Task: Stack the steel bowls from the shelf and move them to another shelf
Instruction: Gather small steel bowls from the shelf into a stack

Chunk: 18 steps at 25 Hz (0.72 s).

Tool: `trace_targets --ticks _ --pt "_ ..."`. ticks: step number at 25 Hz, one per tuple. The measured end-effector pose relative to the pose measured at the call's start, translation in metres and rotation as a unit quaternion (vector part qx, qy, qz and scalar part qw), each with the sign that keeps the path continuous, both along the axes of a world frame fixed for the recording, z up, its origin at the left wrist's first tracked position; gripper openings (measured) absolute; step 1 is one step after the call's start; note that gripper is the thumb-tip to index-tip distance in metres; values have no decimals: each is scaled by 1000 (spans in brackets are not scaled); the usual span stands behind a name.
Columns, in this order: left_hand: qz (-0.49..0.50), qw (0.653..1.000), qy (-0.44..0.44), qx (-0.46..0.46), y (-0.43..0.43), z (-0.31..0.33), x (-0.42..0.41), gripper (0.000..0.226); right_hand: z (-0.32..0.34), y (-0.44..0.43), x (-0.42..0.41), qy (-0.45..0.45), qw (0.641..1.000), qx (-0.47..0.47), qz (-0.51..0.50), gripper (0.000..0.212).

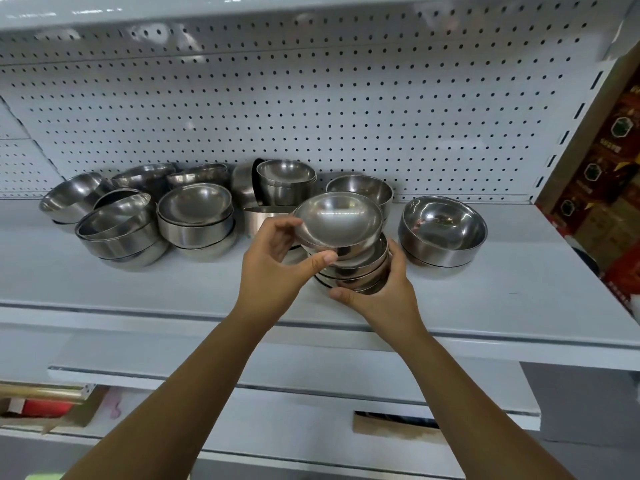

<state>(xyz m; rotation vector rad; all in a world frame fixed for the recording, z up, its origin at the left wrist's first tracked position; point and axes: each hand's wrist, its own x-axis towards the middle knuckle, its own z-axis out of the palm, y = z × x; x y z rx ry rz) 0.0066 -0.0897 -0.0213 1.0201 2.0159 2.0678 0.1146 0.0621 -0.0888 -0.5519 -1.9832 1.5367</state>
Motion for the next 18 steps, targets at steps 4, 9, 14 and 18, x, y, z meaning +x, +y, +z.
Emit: trace_targets --ticks 4,9,14,18 --pt "-16 999 -19 -20 3 -6 -5 59 0 2 2 1 1000 -4 5 125" --pt "-11 999 -18 -50 7 -16 -10 63 0 3 3 3 1000 -9 14 123" --pt "-35 997 -49 -39 6 -20 -14 62 -1 1 2 2 1000 -8 10 124" --pt "-36 997 -55 -28 2 -18 -11 44 3 -1 1 -4 1000 -12 13 124"
